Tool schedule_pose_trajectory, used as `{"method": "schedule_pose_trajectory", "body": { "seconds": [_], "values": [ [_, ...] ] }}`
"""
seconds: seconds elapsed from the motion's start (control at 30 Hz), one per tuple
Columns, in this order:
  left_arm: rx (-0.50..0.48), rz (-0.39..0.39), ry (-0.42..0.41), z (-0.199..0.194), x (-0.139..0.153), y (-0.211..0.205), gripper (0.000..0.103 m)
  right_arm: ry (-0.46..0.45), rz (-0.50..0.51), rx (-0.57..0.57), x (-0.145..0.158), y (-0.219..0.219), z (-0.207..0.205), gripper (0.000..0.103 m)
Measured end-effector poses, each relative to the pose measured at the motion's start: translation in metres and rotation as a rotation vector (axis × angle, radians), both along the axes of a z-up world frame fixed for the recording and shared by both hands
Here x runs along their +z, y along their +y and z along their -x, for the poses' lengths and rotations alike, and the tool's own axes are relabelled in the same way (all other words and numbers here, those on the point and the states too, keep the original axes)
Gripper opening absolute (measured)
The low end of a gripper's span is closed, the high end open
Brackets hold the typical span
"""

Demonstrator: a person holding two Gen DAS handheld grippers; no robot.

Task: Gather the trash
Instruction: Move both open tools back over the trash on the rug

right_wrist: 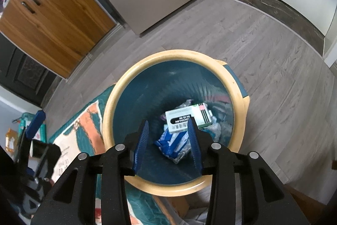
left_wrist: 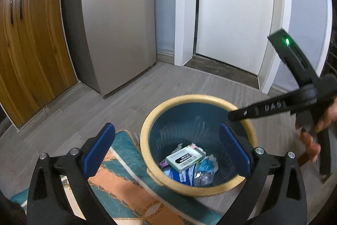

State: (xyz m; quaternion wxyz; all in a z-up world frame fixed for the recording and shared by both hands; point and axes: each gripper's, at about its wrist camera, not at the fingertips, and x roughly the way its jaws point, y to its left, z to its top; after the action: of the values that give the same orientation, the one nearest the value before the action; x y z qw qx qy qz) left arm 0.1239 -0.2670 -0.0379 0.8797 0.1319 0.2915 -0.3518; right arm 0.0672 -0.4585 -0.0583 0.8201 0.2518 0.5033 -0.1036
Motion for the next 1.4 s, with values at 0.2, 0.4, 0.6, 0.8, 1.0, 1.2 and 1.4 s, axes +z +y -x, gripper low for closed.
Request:
{"method": "schedule_pose_trajectory", "body": {
  "seconds": [0.2,0.4,0.6,0.8,1.0,1.2,1.4],
  "values": [
    [0.0,-0.046,0.031,0.001,-0.002,0.006,0.097,-0.004,0.007,0.001,0.003,0.002,-0.001,0.044],
    [0.045,-0.073,0.024,0.007,0.014,0.032,0.097,-0.027,0.026,0.006,0.013,0.007,-0.001,0.056],
    [0.097,-0.077,0.022,0.02,0.039,0.073,0.097,-0.068,0.041,0.032,0.029,0.026,0.005,0.073],
    [0.188,-0.08,0.014,0.034,0.06,0.129,0.097,-0.092,0.083,0.078,0.043,0.059,0.011,0.087],
    [0.274,-0.053,0.054,0.051,0.07,0.177,0.097,-0.151,0.095,0.12,0.055,0.104,0.019,0.094],
    [0.333,-0.05,0.078,0.075,0.074,0.216,0.097,-0.185,0.172,0.213,0.06,0.157,0.027,0.096],
    [0.375,-0.091,0.095,0.093,0.063,0.245,0.097,-0.195,0.222,0.323,0.056,0.203,0.032,0.096]
  ]
}}
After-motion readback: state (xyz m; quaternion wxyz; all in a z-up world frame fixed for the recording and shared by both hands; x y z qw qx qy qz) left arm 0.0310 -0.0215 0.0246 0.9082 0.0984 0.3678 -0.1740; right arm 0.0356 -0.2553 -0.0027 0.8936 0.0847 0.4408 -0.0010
